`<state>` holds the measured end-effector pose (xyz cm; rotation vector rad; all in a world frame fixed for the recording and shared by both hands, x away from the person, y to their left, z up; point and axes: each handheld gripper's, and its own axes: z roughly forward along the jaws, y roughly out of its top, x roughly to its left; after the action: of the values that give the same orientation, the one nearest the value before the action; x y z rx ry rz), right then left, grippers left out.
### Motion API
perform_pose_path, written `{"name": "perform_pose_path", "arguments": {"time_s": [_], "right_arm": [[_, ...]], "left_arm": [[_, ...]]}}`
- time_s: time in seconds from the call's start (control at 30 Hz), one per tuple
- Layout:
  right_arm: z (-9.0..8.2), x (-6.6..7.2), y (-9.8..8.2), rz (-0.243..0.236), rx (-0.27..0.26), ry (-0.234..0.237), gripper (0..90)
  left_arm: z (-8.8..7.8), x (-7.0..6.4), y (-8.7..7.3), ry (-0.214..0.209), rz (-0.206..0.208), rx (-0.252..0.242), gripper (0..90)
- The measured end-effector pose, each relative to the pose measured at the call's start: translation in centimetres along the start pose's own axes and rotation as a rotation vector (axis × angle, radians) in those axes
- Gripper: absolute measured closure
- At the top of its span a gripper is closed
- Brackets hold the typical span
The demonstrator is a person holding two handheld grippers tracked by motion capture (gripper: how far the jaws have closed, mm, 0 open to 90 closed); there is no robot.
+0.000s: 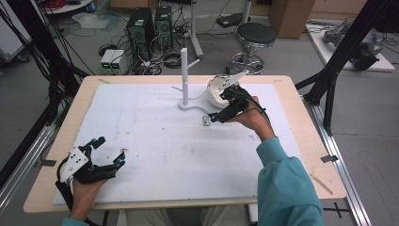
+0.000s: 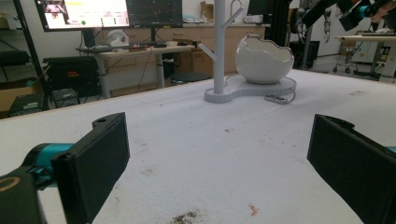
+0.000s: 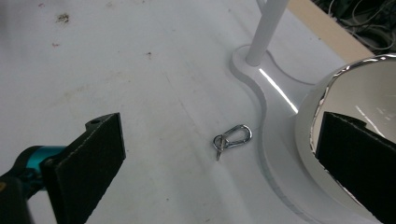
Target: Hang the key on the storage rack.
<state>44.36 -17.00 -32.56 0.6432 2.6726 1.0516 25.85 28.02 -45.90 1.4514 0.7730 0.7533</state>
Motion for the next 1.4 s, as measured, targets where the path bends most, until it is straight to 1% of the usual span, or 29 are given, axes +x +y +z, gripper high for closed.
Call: {"name": "perform_pose_path", "arguments": {"time_s": [0.1, 0.13, 0.17, 0.3, 0.33, 0.37, 0.4, 0.43, 0.47, 0.53, 0.63, 0.67, 0.7, 0.77, 0.8, 0.83, 0.87, 0.93, 0.97, 1.07, 1.1, 1.13, 1.17, 1.2, 1.23, 1.27, 1.3, 1.4], "right_arm": [[1.1, -0.1, 0.0, 0.005, 0.03, 0.012, 0.7], [1.1, -0.1, 0.0, 0.005, 0.03, 0.012, 0.7], [1.6, -0.1, 0.0, 0.014, 0.045, 0.015, 0.7], [2.2, -0.1, 0.0, 0.017, 0.06, 0.017, 0.7], [2.3, -0.1, 0.0, 0.028, 0.069, 0.016, 0.7], [2.6, -0.2, 0.0, 0.026, 0.076, 0.02, 0.6], [2.8, -0.2, -0.1, 0.032, 0.084, 0.014, 0.7], [3.2, -0.2, -0.1, 0.035, 0.108, 0.009, 0.7], [3.4, -0.2, -0.1, 0.035, 0.118, 0.001, 0.7], [3.6, -0.2, -0.1, 0.031, 0.128, 0.0, 0.7], [4.2, -0.1, 0.0, 0.044, 0.142, -0.011, 0.7], [4.4, -0.1, 0.0, 0.046, 0.148, -0.008, 0.7], [4.6, -0.2, 0.1, 0.044, 0.153, -0.01, 1.1], [5.1, -0.2, 0.1, 0.071, 0.172, -0.008, 3.7], [5.1, -0.2, 0.1, 0.071, 0.172, -0.008, 3.7], [5.3, -0.1, 0.1, 0.079, 0.187, -0.009, 3.9], [5.5, -0.2, 0.1, 0.07, 0.183, -0.005, 4.1], [6.1, -0.3, 0.0, 0.084, 0.213, -0.006, 4.5], [6.1, -0.3, 0.0, 0.084, 0.213, -0.006, 4.5], [6.7, -0.4, -0.2, 0.093, 0.244, -0.008, 5.1], [6.9, -0.4, -0.2, 0.1, 0.256, -0.008, 5.4], [7.1, -0.5, -0.3, 0.121, 0.271, -0.008, 6.0], [7.1, -0.5, -0.3, 0.121, 0.271, -0.008, 6.0], [7.4, -0.7, -0.5, 0.129, 0.279, 0.005, 8.7], [7.4, -0.7, -0.5, 0.129, 0.279, 0.005, 8.7], [7.4, -0.7, -0.5, 0.135, 0.289, 0.004, 11.5], [7.5, -0.8, -0.5, 0.13, 0.295, 0.002, 14.1], [7.6, -0.9, -0.6, 0.137, 0.308, 0.001, 15.4]], "left_arm": [[0.0, 0.0, 0.0, 0.0, -0.001, -0.002, 6.2], [0.0, 0.0, 0.0, -0.001, -0.001, -0.002, 6.2], [0.0, 0.0, 0.0, -0.001, -0.002, -0.002, 6.2], [0.0, 0.0, 0.0, -0.001, -0.005, -0.005, 6.2], [0.0, 0.0, 0.0, 0.0, -0.008, -0.006, 6.2], [0.0, 0.0, 0.0, -0.002, -0.006, -0.006, 6.2], [-0.1, 0.1, 0.0, -0.001, -0.005, -0.004, 6.2], [-0.1, 0.1, 0.0, -0.001, -0.005, -0.005, 6.2], [-0.1, 0.1, 0.0, -0.001, -0.005, -0.005, 6.2], [-0.1, 0.1, 0.0, -0.002, -0.006, -0.005, 6.2], [-0.1, 0.1, 0.0, -0.002, -0.006, -0.005, 6.2], [-0.1, 0.1, 0.0, -0.002, -0.006, -0.005, 6.2], [-0.1, 0.1, 0.0, -0.002, -0.006, -0.005, 6.2], [-0.1, 0.1, 0.0, -0.002, -0.007, -0.006, 6.2], [-0.1, 0.1, 0.0, -0.001, -0.009, -0.006, 6.2], [-0.1, 0.1, 0.0, -0.002, -0.012, -0.008, 6.2], [-0.1, 0.1, 0.0, -0.002, -0.015, -0.01, 6.2], [-0.1, 0.1, 0.0, -0.001, -0.015, -0.011, 6.2], [-0.1, 0.1, 0.0, -0.001, -0.017, -0.011, 6.2], [-0.1, 0.1, 0.0, -0.002, -0.016, -0.008, 6.2], [-0.1, 0.1, 0.0, -0.002, -0.016, -0.008, 6.2], [-0.1, 0.1, 0.0, -0.002, -0.016, -0.008, 6.2], [-0.1, 0.2, 0.0, -0.002, -0.016, -0.008, 6.2], [-0.1, 0.2, 0.0, -0.003, -0.017, -0.008, 6.2], [-0.1, 0.1, 0.0, -0.003, -0.018, -0.009, 6.2], [-0.1, 0.1, 0.0, -0.003, -0.018, -0.009, 6.2], [-0.1, 0.2, 0.0, -0.003, -0.018, -0.009, 6.2], [-0.1, 0.1, 0.0, -0.002, -0.021, -0.01, 6.2]]}}
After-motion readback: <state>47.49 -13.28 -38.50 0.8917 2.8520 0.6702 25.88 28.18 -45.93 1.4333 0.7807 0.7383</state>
